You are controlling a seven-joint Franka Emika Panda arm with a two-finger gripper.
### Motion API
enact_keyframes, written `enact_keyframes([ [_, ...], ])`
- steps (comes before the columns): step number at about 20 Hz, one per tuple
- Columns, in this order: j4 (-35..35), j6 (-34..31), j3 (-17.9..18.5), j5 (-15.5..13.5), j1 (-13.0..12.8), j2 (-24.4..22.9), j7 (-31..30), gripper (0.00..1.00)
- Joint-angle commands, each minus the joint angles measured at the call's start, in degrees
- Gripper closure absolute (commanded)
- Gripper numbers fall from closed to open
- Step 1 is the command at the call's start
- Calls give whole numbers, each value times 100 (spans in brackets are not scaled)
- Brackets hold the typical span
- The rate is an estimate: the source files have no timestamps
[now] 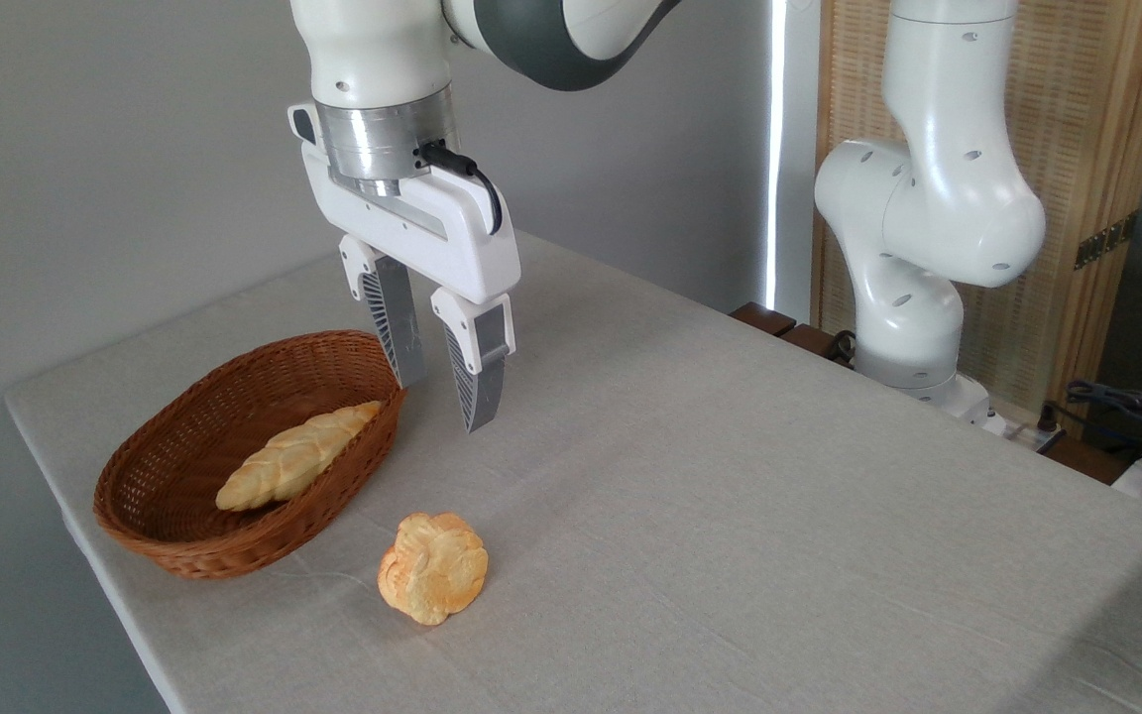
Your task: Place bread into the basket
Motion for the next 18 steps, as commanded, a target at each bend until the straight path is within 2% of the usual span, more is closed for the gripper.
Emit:
enact_keyframes([
  [1,66,-138,23,-91,-23,22,1,0],
  [18,58,-32,58,-47,3,40,54,0],
])
